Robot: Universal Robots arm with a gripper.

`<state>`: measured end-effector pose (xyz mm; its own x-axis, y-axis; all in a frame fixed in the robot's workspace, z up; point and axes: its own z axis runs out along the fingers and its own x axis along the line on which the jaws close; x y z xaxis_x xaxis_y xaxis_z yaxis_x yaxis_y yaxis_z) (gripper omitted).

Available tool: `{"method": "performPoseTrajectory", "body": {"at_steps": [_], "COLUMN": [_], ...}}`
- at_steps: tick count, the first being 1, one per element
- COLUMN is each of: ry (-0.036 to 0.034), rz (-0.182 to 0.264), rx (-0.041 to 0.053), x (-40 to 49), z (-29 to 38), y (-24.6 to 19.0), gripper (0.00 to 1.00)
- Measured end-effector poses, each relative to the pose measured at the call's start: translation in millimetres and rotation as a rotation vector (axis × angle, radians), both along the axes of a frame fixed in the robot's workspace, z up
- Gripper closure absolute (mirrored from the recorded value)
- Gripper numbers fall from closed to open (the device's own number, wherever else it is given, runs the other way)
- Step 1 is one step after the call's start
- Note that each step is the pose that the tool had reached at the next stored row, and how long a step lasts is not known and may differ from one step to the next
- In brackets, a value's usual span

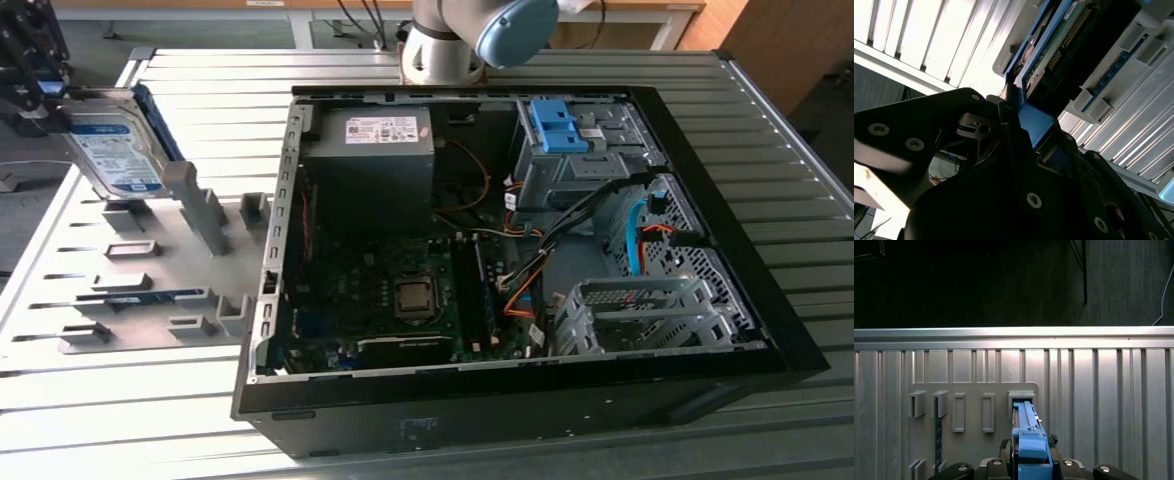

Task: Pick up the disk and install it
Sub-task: 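Pick up the disk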

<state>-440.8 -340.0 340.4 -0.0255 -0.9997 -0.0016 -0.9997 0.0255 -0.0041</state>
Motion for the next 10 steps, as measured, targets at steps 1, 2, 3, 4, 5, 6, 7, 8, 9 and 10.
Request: {"method": "performPoseTrajectory", "body": {"at_steps": [1,2,3,4,5,6,7,8,9,10], "ry": [0.0,0.0,0.0001,0.0,-0.0001,-0.0002,-0.0001,-0.0001,-0.0002,-0.0001], "rz": [0.0,0.0,0.0,0.0,0.0,0.0,0.0,0.0,0.0,0.0], "rx": [0.0,0.0,0.0,0.0,0.0003,0.0015,0.002,0.0021,0.0021,0.0021], "x": [0.0,0.0,0.0,-0.1,-0.3,-0.7,-0.9,-0.9,-0.9,-1.1], "z": [2.5,4.8,6.6,7.7,8.3,8.4,8.5,8.5,8.5,8.5], "y": [0.0,0.0,0.0,0.0,-0.1,-0.1,-0.1,0.0,0.0,0.0], "gripper": [0.63,0.63,0.63,0.63,0.63,0.63,0.63,0.63,0.63,0.63]}}
